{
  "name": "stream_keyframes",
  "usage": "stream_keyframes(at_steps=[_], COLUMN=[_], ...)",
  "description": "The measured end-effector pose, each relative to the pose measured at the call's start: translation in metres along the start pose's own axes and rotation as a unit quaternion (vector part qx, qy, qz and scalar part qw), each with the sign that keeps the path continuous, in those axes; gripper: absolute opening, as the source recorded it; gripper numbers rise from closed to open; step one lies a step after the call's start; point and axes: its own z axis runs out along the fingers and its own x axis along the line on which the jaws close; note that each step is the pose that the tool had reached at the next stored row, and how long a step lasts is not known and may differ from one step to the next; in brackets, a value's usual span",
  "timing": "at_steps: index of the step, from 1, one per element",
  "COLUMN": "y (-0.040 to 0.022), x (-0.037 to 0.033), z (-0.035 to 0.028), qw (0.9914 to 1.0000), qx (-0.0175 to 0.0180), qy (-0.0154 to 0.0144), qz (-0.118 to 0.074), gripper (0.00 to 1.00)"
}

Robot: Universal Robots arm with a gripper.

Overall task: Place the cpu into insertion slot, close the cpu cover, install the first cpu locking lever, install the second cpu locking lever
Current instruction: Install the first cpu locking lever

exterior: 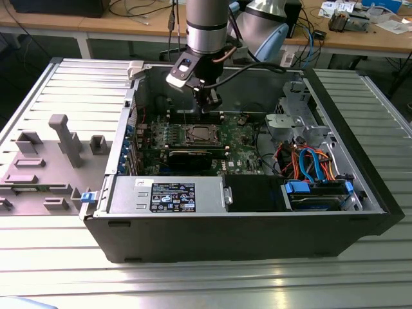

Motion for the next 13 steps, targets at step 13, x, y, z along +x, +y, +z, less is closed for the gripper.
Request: stream_keyframes(at_steps=[13], y=[0.0], x=[0.0], z=[0.0], qw=[0.9994], qx=[-0.0012], qy=[0.0009], qz=[-0.035], gripper=[0.11])
